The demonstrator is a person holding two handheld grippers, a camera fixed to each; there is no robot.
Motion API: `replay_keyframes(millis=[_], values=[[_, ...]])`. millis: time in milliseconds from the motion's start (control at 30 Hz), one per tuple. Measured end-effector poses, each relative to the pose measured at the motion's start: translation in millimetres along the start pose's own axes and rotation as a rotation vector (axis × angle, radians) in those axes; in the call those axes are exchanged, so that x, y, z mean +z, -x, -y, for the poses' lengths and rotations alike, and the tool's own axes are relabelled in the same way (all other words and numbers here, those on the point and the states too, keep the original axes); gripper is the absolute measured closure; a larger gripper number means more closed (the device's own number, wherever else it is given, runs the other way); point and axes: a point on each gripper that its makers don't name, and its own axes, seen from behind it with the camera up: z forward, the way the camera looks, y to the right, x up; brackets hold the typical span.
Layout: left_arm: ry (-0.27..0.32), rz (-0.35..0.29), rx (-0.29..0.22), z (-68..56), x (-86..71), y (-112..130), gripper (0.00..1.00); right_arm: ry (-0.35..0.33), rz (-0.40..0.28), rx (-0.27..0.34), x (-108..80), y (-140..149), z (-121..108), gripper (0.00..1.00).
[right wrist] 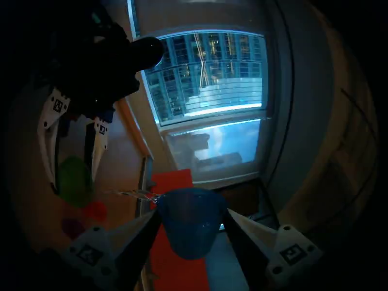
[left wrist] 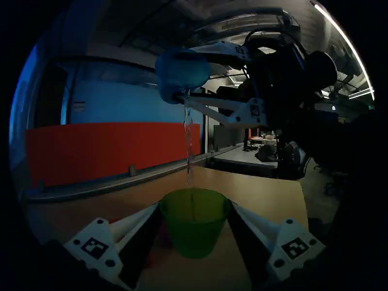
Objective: Pour water
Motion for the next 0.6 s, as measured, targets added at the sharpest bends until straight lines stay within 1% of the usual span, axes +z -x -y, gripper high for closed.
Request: replay_keyframes(millis=[600], values=[[0.002,-0.002,0.001,0.0,1.4,-0.8,0.12,0.015,0.002,-0.074,3.0,-1.5,-8.0,0.1]])
